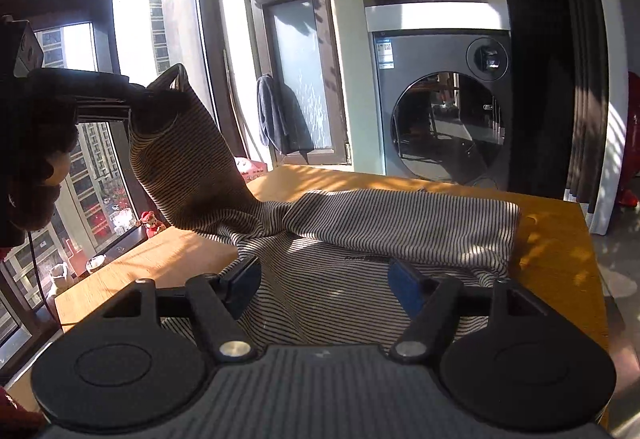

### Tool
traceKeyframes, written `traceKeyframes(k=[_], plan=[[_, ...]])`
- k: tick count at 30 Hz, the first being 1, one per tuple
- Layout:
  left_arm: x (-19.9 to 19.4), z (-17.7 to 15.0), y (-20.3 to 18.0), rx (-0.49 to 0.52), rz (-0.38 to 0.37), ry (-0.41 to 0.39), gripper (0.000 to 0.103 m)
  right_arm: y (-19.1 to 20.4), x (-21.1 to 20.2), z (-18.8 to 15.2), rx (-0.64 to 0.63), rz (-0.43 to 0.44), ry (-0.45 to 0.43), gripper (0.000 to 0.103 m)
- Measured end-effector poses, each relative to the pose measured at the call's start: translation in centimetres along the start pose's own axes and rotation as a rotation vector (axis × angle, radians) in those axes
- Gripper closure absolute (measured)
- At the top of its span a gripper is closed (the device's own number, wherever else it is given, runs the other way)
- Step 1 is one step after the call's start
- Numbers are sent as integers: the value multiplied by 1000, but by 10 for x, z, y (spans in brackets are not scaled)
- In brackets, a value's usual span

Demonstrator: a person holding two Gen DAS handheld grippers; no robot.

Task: Fold clothes

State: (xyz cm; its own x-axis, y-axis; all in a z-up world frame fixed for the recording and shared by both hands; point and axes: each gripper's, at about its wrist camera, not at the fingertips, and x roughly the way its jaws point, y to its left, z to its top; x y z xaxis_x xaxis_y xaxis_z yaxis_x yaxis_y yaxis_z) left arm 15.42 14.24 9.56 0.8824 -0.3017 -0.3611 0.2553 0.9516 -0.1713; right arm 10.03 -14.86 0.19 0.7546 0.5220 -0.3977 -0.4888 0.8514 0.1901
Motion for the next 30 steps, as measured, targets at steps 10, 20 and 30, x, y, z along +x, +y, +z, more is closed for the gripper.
traceKeyframes(k=[10, 20, 30], plan=[[13, -28, -16, 62, -39, 63, 85, -1, 28, 58, 335, 273, -64, 54], [16, -61, -26, 111, -115, 76, 73, 12, 66, 56, 300, 292, 23, 92], [2, -61, 4, -3, -104, 7, 9, -24, 45, 67, 286, 117, -76, 96]])
